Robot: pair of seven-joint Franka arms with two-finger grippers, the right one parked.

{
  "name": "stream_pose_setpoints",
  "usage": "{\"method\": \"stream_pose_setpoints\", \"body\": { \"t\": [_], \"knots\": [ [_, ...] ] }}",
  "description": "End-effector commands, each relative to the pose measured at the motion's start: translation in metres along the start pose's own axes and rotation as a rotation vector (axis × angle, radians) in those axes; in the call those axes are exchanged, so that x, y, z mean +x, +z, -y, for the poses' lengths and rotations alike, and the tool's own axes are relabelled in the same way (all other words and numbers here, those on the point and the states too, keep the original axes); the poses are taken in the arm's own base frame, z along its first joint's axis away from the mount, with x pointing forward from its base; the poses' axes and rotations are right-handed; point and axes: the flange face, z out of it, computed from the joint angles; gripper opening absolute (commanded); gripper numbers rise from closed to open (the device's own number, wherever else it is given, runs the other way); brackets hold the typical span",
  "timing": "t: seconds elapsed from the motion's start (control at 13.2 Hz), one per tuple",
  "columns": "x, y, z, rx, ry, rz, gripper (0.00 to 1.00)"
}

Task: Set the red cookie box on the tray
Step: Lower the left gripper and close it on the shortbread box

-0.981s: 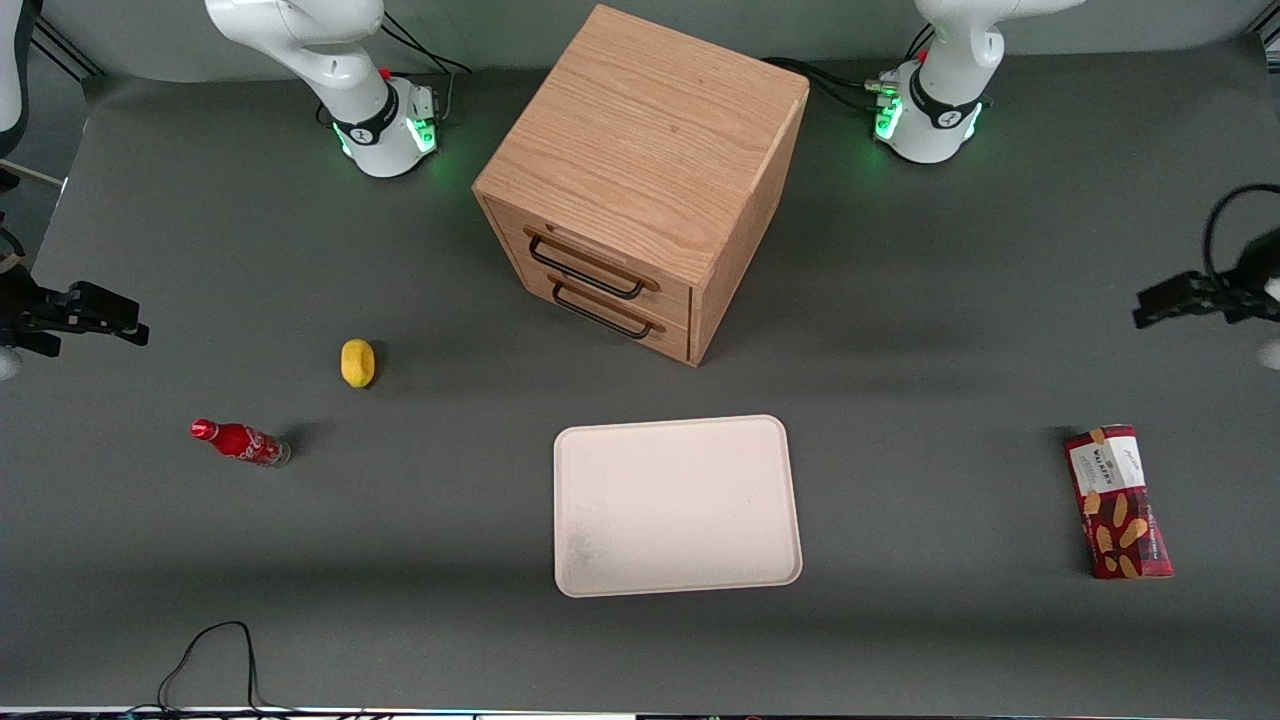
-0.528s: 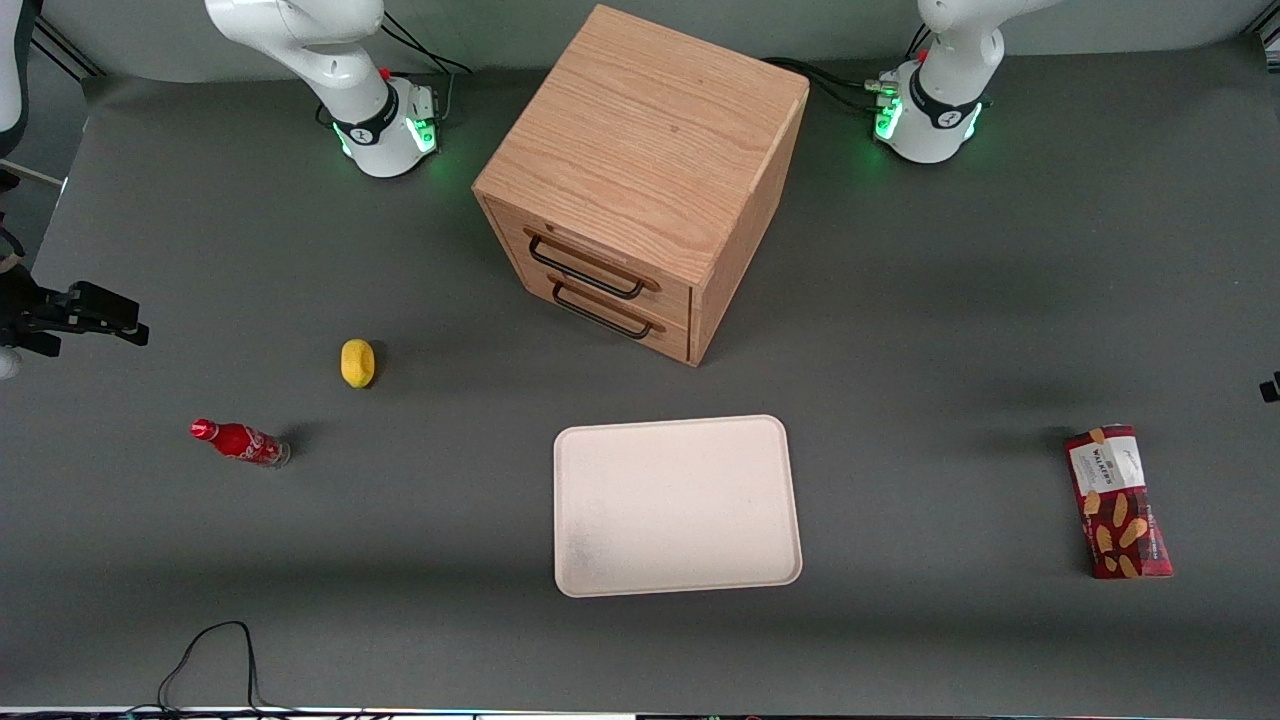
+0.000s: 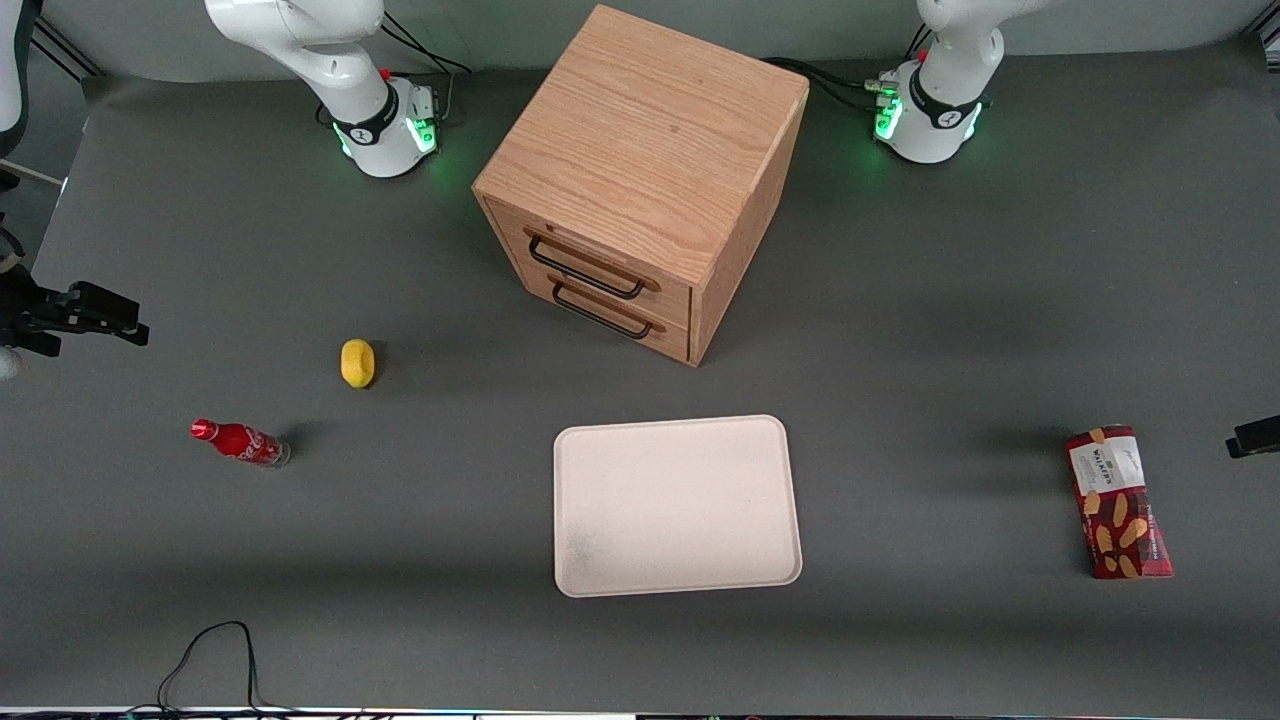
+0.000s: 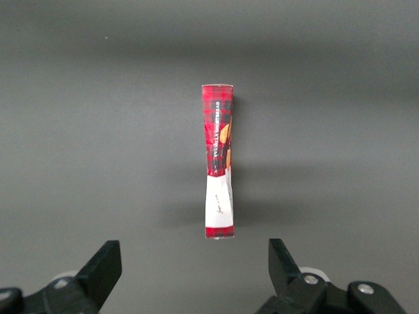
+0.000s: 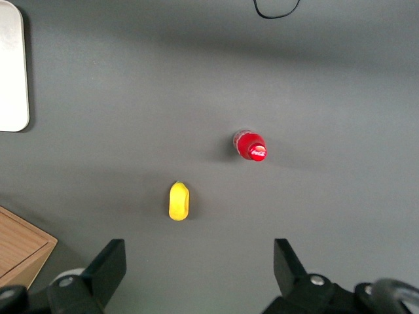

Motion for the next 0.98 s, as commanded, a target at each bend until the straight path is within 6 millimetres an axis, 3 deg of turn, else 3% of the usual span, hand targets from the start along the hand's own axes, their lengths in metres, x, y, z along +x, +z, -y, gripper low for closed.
{"method": "stream_pose_setpoints", "body": {
  "t": [0.0,0.3,0.6,0.91],
  "knots": [
    [0.008,0.035,-0.008,0.008,0.005,0.012,1.0],
    [0.017,0.11,-0.008,-0.008,0.014,0.063,1.0],
    [0.021,0.156,-0.005,-0.013,0.023,0.07,1.0],
    [0.024,0.188,-0.007,-0.014,0.026,0.066,1.0]
  ]
}}
